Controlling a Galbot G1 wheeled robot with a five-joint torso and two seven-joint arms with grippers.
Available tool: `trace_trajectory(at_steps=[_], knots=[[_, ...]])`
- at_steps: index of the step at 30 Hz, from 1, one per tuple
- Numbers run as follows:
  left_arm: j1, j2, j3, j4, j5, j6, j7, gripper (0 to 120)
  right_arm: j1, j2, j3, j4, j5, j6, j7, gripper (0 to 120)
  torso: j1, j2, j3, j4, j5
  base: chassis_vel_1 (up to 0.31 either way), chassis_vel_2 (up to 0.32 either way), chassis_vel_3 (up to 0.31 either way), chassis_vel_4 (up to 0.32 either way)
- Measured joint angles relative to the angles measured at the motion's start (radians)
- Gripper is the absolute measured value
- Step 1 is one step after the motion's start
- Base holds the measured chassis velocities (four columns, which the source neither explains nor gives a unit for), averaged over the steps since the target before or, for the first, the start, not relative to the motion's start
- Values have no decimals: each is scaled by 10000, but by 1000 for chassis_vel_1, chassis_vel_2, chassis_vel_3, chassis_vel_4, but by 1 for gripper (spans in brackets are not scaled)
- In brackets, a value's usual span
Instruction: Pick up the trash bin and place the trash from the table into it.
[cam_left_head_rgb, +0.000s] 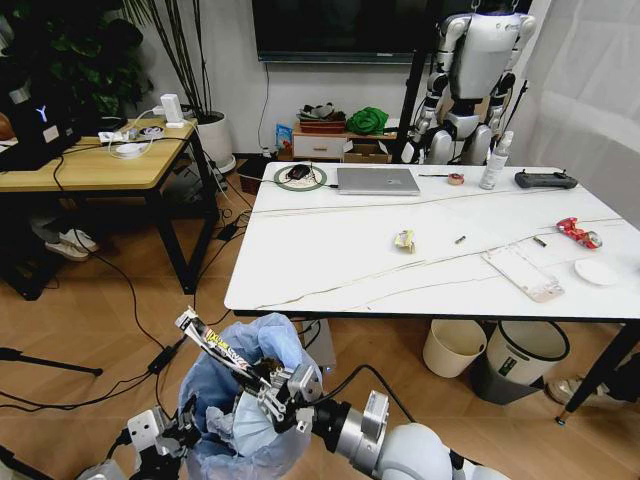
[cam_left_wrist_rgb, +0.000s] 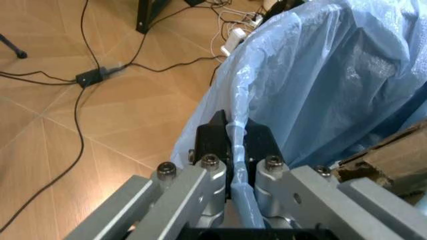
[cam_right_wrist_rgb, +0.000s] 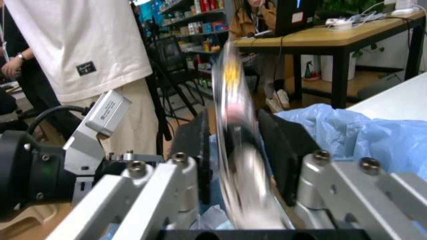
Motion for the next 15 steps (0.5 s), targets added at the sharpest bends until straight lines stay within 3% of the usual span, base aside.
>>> trace_trajectory(at_steps=[9,11,15], knots=[[-99,4,28,24,-13,-1,3,0,-296,-195,507,455,-74,36,30,67,0,0,0,0,0,0,0,0,0],[-101,7,30,28,-12,-2,4,0,-296,-187,604,493,-66,35,45,68,0,0,0,0,0,0,0,0,0],[-117,29,43,56,-22,-2,6,0,-136,-19,1679,702,160,-254,374,88,0,0,0,0,0,0,0,0,0]])
